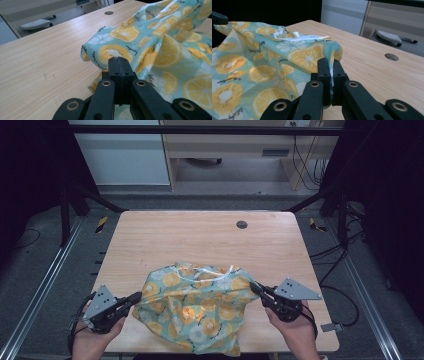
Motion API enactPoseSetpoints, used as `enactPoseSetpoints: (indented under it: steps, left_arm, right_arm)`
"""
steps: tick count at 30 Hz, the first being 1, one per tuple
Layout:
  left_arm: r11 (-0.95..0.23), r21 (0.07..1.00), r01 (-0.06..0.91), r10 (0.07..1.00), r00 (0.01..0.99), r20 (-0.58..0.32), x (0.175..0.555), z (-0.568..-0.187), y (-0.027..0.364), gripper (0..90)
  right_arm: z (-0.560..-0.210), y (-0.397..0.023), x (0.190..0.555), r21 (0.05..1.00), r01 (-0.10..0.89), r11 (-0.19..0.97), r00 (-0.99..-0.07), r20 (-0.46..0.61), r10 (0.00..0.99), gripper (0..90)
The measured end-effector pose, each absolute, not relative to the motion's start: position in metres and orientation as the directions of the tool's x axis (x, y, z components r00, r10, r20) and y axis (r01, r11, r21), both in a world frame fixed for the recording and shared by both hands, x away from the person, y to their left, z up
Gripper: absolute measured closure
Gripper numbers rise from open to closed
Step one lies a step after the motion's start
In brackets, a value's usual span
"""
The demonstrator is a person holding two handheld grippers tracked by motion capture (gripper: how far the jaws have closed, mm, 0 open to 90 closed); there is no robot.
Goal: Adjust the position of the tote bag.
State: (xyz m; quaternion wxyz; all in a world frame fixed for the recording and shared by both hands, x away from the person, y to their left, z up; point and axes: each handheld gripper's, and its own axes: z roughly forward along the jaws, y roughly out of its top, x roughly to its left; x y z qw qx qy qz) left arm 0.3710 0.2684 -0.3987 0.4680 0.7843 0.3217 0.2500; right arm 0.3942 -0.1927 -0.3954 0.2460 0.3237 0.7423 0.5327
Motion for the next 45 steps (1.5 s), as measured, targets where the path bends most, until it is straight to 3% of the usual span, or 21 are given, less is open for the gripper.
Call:
enactPoseSetpoints:
  steps: [26, 38, 45]
  left_arm:
    - [-0.346, 0.895, 0.283, 0.666, 0.745, 0.022, 0.337, -0.420, 0.266, 90.0]
    - [-0.479, 0.821, 0.310, 0.593, 0.804, 0.042, 0.341, -0.443, 0.249, 90.0]
    - [-0.565, 0.763, 0.315, 0.573, 0.815, 0.088, 0.349, -0.454, 0.239, 90.0]
  right_arm:
    - [-0.418, -0.212, 0.358, 0.960, 0.218, 0.177, -0.708, 0.031, 0.706, 88.8]
    - [-0.441, -0.212, 0.355, 0.932, 0.277, 0.232, -0.769, 0.070, 0.635, 88.8]
    - [-0.453, -0.206, 0.363, 0.884, 0.323, 0.338, -0.783, 0.049, 0.620, 88.7]
